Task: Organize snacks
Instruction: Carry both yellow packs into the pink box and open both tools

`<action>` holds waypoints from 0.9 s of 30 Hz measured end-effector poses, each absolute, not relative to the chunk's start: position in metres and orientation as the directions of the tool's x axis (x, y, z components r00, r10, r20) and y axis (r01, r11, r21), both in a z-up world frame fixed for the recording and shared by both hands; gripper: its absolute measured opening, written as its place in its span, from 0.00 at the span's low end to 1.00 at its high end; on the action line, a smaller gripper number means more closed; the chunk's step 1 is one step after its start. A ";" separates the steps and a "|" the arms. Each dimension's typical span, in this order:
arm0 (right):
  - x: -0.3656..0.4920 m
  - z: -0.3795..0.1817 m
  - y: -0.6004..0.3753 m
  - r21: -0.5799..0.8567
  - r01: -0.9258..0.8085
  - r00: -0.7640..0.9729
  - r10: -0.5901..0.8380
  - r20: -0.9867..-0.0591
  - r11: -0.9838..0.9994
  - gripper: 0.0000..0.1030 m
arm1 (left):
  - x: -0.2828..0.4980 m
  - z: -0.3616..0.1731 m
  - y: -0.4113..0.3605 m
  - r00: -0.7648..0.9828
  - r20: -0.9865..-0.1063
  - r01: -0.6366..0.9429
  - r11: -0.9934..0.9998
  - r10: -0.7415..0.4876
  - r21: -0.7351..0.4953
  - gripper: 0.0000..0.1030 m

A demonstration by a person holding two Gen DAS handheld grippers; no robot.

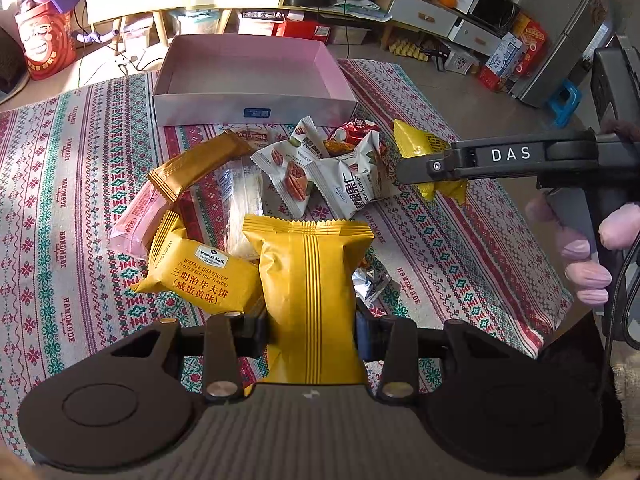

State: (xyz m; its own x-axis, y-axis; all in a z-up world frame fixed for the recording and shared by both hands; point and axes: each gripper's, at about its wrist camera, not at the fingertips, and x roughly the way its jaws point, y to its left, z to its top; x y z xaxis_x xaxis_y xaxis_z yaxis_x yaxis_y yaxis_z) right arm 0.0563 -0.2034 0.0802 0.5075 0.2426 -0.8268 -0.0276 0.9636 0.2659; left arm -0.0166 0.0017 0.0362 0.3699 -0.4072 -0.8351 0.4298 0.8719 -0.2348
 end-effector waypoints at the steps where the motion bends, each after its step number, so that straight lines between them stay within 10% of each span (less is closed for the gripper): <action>1: 0.059 0.082 -0.203 0.268 -0.026 0.511 0.243 -0.824 0.963 0.65 | -0.013 0.038 0.001 0.375 -0.831 0.425 0.873 -0.412 -0.240 0.45; 27: 0.213 0.045 -0.226 0.478 0.054 0.558 0.370 -0.743 0.877 0.65 | 0.214 0.030 -0.040 0.608 -0.762 0.222 0.969 -0.222 -0.105 0.45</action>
